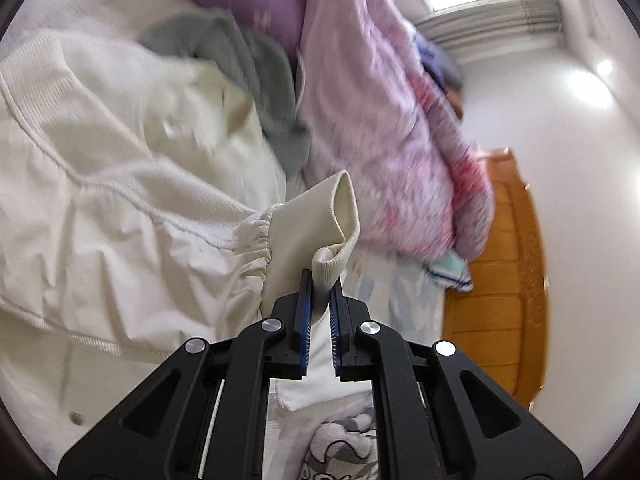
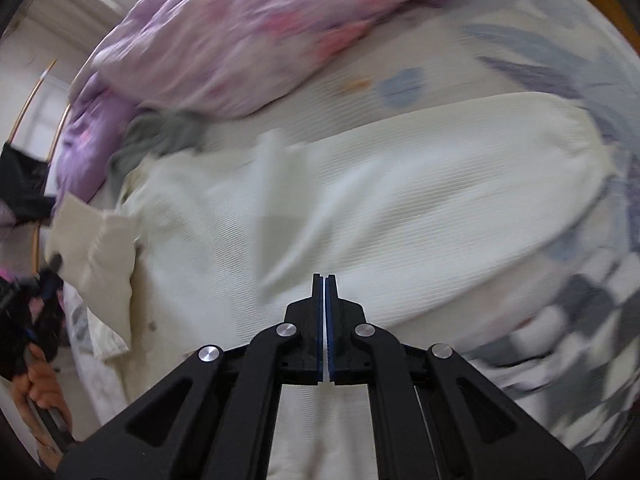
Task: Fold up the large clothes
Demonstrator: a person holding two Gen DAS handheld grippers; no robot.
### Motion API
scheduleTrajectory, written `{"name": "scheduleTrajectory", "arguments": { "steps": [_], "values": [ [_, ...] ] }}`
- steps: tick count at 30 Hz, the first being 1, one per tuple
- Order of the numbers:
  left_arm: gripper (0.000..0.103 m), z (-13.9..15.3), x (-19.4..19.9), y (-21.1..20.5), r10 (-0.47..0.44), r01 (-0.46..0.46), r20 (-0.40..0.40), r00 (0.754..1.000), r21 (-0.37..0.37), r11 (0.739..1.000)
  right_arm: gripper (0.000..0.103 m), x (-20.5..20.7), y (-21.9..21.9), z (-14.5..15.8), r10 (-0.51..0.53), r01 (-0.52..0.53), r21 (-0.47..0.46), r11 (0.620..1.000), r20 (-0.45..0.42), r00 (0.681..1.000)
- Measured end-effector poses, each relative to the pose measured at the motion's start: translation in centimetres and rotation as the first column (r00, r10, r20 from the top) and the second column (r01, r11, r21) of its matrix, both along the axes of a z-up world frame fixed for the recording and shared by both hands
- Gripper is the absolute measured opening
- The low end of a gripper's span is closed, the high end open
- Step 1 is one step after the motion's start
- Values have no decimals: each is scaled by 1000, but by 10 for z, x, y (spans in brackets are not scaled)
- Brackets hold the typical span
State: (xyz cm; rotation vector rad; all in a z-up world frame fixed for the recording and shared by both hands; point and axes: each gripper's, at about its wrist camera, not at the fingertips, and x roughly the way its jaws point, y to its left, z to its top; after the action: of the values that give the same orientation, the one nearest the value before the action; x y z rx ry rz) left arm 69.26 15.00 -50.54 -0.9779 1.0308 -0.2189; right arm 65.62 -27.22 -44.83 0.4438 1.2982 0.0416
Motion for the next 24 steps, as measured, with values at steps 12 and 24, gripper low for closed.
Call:
{"name": "scheduleTrajectory", "arguments": {
  "steps": [12,24],
  "values": [
    [8,-67,15,-112,-132,147,-153,979,95,984,4,4,-140,-9,-226,226,-54,973,4,974],
    [36,-105,3,-137,-237,266,-281,930,70,961,39,5,-258,-40,-515,502,-146,852,-68,854]
  ]
}}
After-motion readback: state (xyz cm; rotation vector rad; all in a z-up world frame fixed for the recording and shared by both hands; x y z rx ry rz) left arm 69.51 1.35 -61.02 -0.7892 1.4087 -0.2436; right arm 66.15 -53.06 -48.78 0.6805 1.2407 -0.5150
